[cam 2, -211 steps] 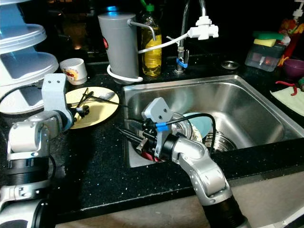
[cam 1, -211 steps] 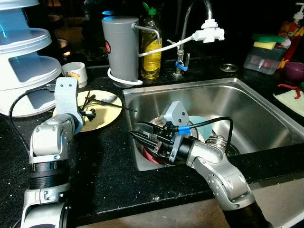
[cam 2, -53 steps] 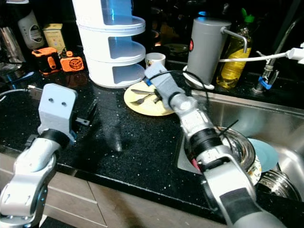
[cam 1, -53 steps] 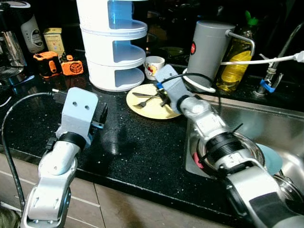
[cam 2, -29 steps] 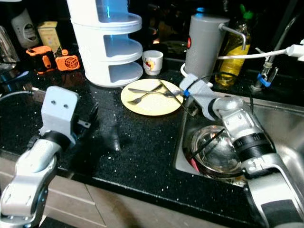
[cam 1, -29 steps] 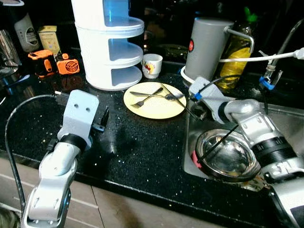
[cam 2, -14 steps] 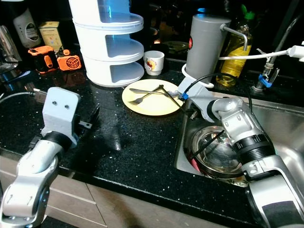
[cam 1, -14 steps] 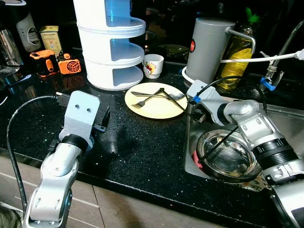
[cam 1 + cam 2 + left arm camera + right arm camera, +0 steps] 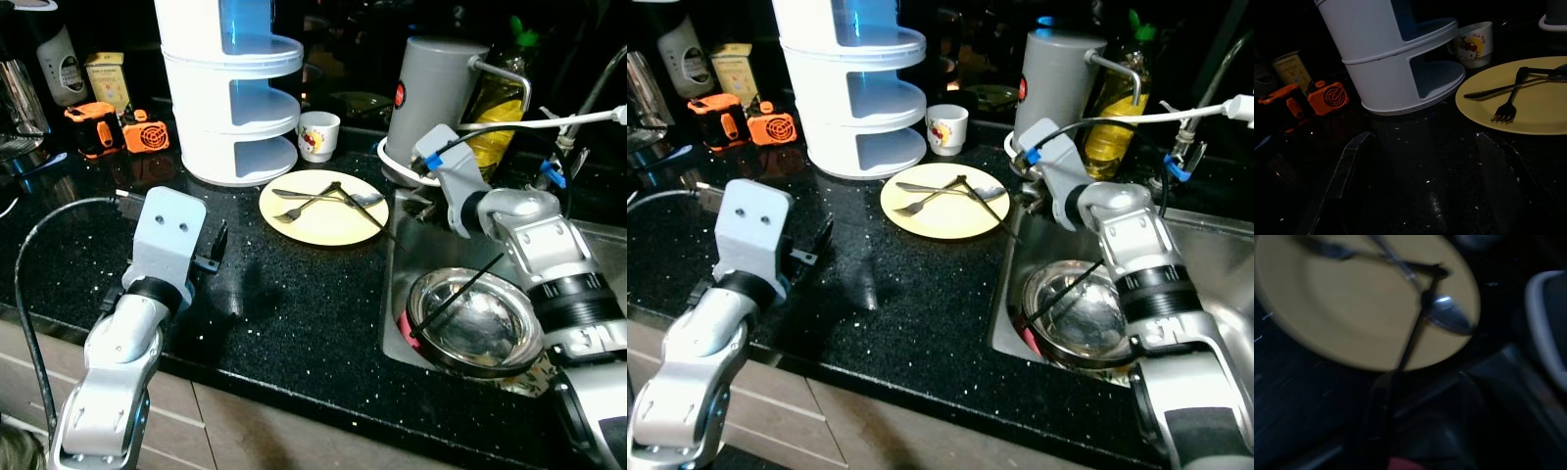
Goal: Kitchen organization
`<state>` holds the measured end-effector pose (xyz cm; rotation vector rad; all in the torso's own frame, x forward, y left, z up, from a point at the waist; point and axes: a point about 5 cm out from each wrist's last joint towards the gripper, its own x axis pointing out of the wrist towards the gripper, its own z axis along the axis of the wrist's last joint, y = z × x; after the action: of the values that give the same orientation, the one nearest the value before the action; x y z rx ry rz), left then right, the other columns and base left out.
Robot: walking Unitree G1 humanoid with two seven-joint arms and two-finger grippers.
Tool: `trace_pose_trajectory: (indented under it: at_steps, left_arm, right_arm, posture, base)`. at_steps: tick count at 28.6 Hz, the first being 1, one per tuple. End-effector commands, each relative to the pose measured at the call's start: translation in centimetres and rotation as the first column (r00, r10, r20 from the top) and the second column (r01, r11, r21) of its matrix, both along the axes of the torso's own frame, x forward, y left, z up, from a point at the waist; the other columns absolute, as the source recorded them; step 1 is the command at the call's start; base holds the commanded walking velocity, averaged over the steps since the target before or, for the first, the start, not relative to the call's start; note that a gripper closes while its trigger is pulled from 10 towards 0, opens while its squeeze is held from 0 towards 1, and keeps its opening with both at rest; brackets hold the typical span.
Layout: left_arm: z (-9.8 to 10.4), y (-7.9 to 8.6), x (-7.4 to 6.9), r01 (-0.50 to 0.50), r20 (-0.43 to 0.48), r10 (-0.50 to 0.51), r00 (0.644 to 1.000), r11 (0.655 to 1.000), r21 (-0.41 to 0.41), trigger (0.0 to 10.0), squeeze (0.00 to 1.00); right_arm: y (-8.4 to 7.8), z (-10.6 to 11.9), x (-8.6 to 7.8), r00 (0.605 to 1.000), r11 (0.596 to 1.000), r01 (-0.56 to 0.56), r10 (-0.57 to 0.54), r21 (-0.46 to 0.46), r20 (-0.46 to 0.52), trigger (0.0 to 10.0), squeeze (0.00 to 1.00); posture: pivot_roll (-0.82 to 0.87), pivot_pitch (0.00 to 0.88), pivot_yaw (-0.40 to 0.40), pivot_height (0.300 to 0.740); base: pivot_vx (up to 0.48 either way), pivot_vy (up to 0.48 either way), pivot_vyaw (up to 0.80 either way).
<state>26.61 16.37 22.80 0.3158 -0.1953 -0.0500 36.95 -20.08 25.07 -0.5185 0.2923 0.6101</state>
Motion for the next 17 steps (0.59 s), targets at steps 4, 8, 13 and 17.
trace_pose_trajectory:
  at_steps: [4,8,13,17]
  left_arm:
    - [-0.1,-0.4,0.1,0.024,-0.006,-0.024,1.000,1.000,-0.010,10.0,0.00]
    - [-0.1,-0.5,0.2,0.027,-0.004,-0.027,1.000,1.000,-0.012,10.0,0.00]
    - [-0.1,-0.5,0.2,0.029,-0.001,-0.029,1.000,1.000,-0.013,10.0,0.00]
    - [0.0,-0.6,0.2,0.029,0.001,-0.029,1.000,0.999,-0.014,10.0,0.00]
  right_arm:
    - [1.2,-1.7,-0.9,0.994,0.996,-0.081,0.079,-0.024,-0.073,10.0,0.25]
    - [1.8,-2.0,-0.6,0.995,0.998,-0.053,0.055,0.025,-0.079,10.0,0.00]
    - [1.9,-1.8,-0.2,0.997,0.999,-0.007,0.011,0.046,-0.076,10.0,0.00]
    - [2.0,-2.1,-0.3,0.996,1.000,0.006,-0.005,0.014,-0.084,10.0,0.00]
  posture:
    - [0.10,0.000,-0.065,0.740]
    - [0.10,0.000,-0.062,0.740]
    - [0.10,0.000,-0.064,0.740]
    - [0.10,0.000,-0.065,0.740]
  base:
    - [0.000,0.000,0.00]
    - [0.000,0.000,0.00]
    - [0.000,0.000,0.00]
    - [0.000,0.000,0.00]
